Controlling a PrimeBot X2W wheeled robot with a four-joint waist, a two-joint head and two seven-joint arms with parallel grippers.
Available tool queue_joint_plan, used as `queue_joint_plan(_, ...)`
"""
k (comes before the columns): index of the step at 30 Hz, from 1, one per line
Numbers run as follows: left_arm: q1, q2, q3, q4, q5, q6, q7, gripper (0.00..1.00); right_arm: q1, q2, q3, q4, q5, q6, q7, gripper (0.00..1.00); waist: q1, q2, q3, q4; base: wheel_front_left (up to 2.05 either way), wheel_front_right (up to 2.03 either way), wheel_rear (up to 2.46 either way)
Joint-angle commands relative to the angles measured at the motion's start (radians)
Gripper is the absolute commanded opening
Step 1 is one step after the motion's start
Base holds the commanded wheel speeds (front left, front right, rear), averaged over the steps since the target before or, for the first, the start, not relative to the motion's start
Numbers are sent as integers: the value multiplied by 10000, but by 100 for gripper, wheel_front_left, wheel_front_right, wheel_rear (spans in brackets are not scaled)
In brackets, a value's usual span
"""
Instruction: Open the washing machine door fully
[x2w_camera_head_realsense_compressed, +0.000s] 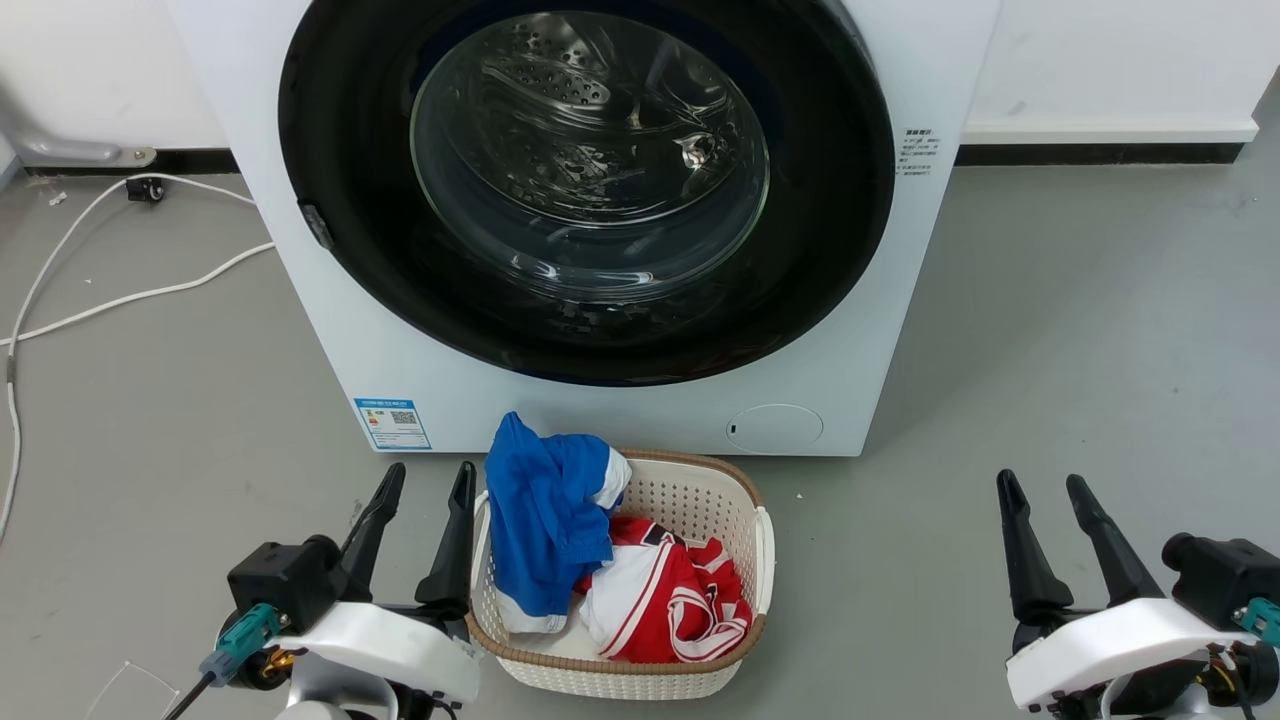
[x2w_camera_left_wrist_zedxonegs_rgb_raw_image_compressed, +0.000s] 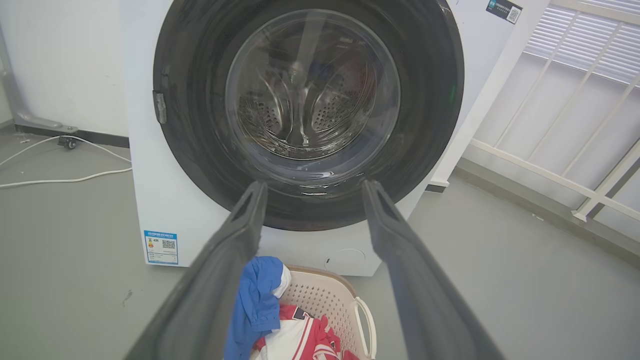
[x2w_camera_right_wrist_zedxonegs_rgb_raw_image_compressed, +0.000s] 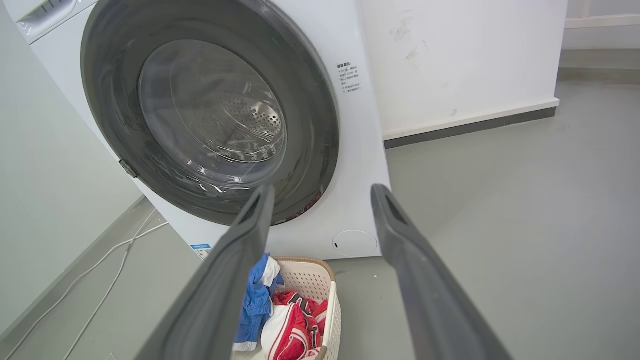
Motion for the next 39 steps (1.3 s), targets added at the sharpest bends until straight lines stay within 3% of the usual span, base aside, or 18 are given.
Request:
queue_joint_plan(1,-209,111,-48,-60,286,27,-101,100,53,11,-4,-143,-325,17,-65,100,0,-1,-6,-7,0,0,0)
queue_joint_plan(23,-237,212,-20,118,2074,312,-564,100,135,140,67,-431,-2151,21,-251,100,0,-1,32,-57,0,0,0)
queue_joint_plan(39,-174,65,121,256,2917,195,-856,100,208,174,52,-414,-2391,14,-479,100,0,-1,-1,-59,0,0,0)
